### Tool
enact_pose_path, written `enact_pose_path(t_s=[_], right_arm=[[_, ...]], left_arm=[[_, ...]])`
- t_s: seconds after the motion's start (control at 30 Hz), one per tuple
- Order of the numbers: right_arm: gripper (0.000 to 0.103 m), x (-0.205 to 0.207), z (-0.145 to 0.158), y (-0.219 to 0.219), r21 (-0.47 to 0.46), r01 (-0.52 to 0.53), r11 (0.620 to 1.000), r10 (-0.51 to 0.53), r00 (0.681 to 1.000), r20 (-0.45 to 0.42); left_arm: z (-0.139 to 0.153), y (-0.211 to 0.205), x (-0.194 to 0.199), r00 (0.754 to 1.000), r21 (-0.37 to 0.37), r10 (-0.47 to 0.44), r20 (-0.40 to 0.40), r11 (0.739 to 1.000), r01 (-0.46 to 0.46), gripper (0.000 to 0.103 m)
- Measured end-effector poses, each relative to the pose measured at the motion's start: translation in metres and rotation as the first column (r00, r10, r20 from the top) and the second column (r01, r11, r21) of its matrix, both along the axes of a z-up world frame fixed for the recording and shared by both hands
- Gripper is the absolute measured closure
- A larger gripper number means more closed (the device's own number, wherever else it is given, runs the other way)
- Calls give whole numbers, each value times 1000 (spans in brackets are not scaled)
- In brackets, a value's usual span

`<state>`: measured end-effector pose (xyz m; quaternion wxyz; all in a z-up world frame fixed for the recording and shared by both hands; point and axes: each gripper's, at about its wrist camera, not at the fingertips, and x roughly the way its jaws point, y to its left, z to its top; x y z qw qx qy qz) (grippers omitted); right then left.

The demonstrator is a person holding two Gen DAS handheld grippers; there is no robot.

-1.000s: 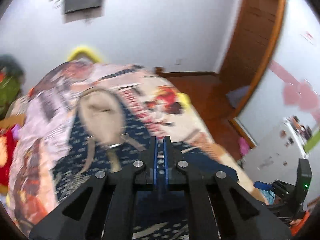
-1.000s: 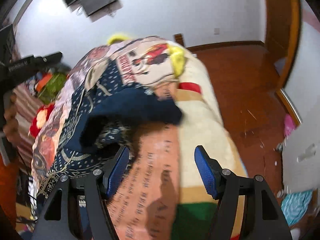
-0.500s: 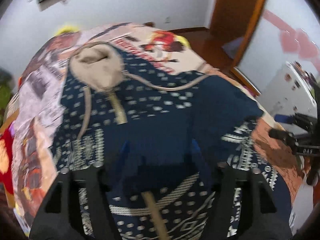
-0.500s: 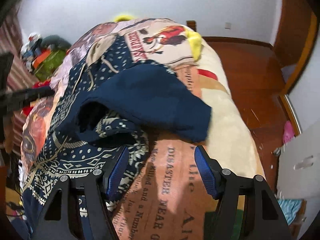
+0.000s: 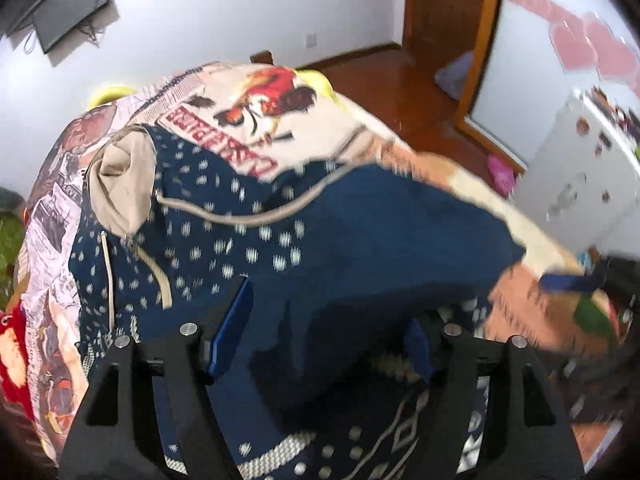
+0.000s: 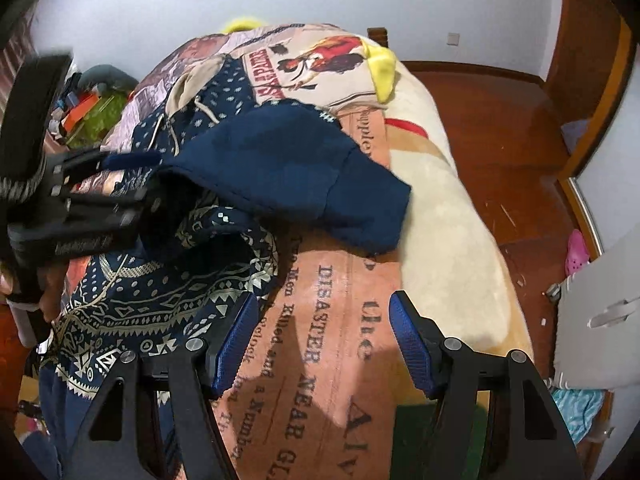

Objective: Fold large clothes

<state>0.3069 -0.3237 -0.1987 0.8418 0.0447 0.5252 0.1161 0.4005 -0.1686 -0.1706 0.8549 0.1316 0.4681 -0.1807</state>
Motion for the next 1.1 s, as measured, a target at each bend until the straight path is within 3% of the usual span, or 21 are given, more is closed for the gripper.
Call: enact_pose_path(t_s=[0.2, 0.37, 0.53, 0.63, 0.7, 0.83, 1.0, 1.1], right_arm=[[37, 23, -8, 21, 7, -57, 998, 57, 998, -24], [37, 40, -27, 39, -52, -79, 996, 76, 995, -62], [37, 46, -31, 39, -57, -93, 994, 90, 994, -64], [37, 46, -32, 39, -56, -96, 994, 92, 994, -62], [37, 45, -32, 39, -60, -95, 994, 92, 994, -62], [37, 45, -32, 39, -64, -89, 994, 86, 995, -59], [36, 44, -29, 39, -63, -67, 996, 64, 996, -57], [36, 44, -27, 36, -39, -38, 999, 35, 998, -57]], left_arm=[[4, 8, 20, 997, -8, 74, 28, 997, -74, 34], [4, 56, 34, 975, -68, 221, 7, 973, -220, 34], [-6, 128, 42, 920, -63, 391, -13, 918, -391, 34], [-16, 184, 40, 869, -109, 486, -91, 863, -494, 34], [-20, 212, 35, 839, -113, 536, -97, 831, -544, 34], [-33, 258, 20, 808, -89, 575, -125, 805, -587, 34], [-50, 277, -5, 819, -98, 544, -183, 819, -566, 32], [-58, 286, -24, 810, -132, 538, -233, 808, -574, 30]])
